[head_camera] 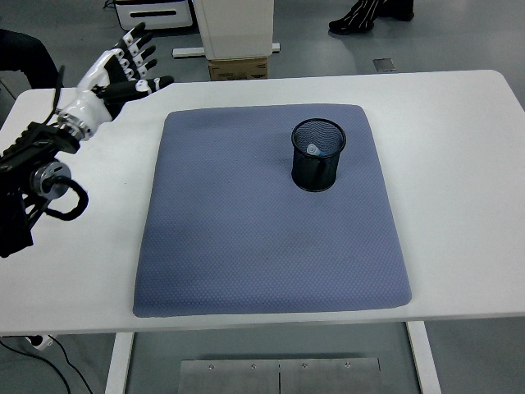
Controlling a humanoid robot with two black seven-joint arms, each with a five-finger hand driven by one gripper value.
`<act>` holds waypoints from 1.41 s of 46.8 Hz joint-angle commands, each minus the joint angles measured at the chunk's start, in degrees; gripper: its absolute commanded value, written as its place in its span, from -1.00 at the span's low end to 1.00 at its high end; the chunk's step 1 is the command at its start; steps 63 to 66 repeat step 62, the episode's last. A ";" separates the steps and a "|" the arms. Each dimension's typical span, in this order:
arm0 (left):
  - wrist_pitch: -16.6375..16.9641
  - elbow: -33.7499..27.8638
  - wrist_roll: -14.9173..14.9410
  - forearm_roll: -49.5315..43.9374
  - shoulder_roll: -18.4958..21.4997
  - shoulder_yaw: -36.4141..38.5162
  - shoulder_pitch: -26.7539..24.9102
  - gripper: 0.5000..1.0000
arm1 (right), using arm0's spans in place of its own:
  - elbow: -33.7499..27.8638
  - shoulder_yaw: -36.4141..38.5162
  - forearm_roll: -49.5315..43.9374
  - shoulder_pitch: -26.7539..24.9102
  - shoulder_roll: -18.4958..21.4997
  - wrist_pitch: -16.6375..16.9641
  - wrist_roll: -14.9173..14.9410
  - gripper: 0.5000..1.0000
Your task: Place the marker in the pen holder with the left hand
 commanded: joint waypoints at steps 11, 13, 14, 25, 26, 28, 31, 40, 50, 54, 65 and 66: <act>-2.26 -0.01 -0.32 -2.69 5.26 -4.79 8.27 1.00 | -0.01 -0.03 0.00 0.00 0.00 -0.01 0.00 1.00; -3.84 -0.01 -0.32 -3.04 6.32 -5.85 8.80 1.00 | -0.01 0.06 0.00 0.00 0.00 -0.01 0.00 1.00; -4.55 -0.01 -0.32 -3.13 6.84 -6.29 9.06 1.00 | -0.01 -0.03 0.00 0.00 0.00 -0.01 0.00 1.00; -5.96 -0.01 -0.32 -3.57 11.07 -7.87 11.61 1.00 | -0.01 0.06 0.00 0.00 0.00 -0.01 0.00 1.00; -5.96 -0.01 -0.32 -3.66 11.07 -7.96 11.79 1.00 | -0.01 -0.03 0.00 0.00 0.00 -0.01 0.00 1.00; -5.96 -0.01 -0.23 -4.10 11.16 -8.14 12.14 1.00 | -0.01 -0.03 0.00 0.00 0.00 -0.09 0.00 1.00; -5.96 -0.01 -0.15 -4.71 11.24 -8.23 12.41 1.00 | -0.01 0.41 0.00 0.08 0.00 -0.01 0.00 1.00; -6.05 -0.01 0.03 -4.98 11.95 -8.31 13.29 1.00 | 0.61 0.32 -0.17 0.17 0.00 0.26 -0.17 1.00; -5.96 -0.10 0.03 -4.98 11.77 -8.49 13.29 1.00 | 2.37 0.24 -0.17 -0.18 0.00 0.34 -0.44 1.00; -5.96 -0.10 0.03 -4.98 11.77 -8.49 13.29 1.00 | 2.63 0.06 -0.17 -0.62 0.00 0.26 -0.61 1.00; -5.96 -0.10 0.03 -4.98 11.77 -8.49 13.20 1.00 | 1.49 -0.03 -0.17 0.00 0.00 0.17 -0.61 1.00; -5.96 -0.10 0.03 -4.98 11.77 -8.49 13.20 1.00 | 1.49 -0.03 -0.17 0.00 0.00 0.17 -0.61 1.00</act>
